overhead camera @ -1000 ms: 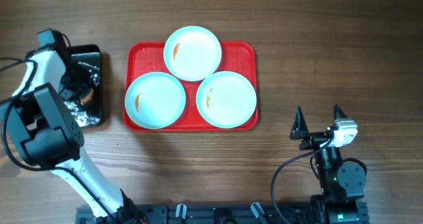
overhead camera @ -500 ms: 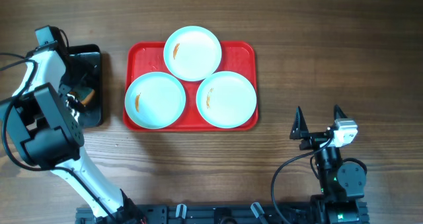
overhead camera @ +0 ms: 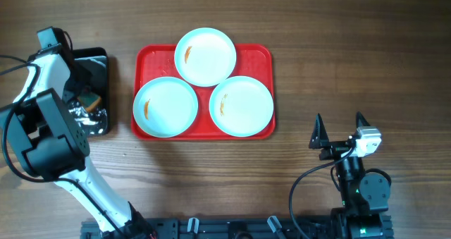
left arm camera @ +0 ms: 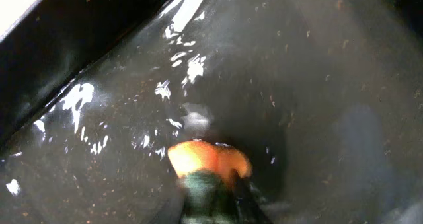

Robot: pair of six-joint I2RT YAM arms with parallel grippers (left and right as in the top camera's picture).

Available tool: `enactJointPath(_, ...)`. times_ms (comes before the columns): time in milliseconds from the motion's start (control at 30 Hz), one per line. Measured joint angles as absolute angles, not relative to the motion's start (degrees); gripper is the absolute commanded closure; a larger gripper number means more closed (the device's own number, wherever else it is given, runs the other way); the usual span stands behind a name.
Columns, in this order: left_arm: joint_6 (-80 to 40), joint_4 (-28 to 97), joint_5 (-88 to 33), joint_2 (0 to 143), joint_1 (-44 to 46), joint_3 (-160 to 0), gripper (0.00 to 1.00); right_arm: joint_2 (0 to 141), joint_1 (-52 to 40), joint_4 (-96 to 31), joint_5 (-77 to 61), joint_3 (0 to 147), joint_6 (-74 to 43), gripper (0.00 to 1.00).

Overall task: Clean dirty plates on tray and stack at the side
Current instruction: 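Lower the left gripper and grasp the green-and-orange sponge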

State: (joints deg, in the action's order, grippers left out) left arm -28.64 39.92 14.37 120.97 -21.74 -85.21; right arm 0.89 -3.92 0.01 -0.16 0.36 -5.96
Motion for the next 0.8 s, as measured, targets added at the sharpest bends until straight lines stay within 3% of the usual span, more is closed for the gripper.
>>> enactJointPath(267,-28.8,44.8,14.1,121.0,-21.7,-85.2,0.00,0.9,-3.9,0.0,-0.2,0.4,-6.0,0.00)
enactJointPath(400,-29.0,46.7,11.2,121.0,-21.7,-85.3,0.12,0.9,-3.9,0.0,-0.2,0.4,-6.0,0.00)
enactJointPath(500,-28.9,48.3,7.6,121.0,-21.8,-85.3,0.31,0.9,-3.9,0.0,-0.2,0.4,-6.0,0.00)
enactJointPath(567,-29.3,49.0,5.3,121.0,-21.8,-85.3,0.37,0.9,-3.9,0.0,-0.2,0.4,-6.0,0.00)
enactJointPath(733,-29.0,50.9,1.2,121.0,-21.8,-85.3,0.92,0.9,-3.9,0.0,-0.2,0.4,-6.0,0.00)
enactJointPath(800,-29.1,51.0,0.6,121.0,-21.8,-85.3,0.96,0.9,-3.9,0.0,-0.2,0.4,-6.0,0.00)
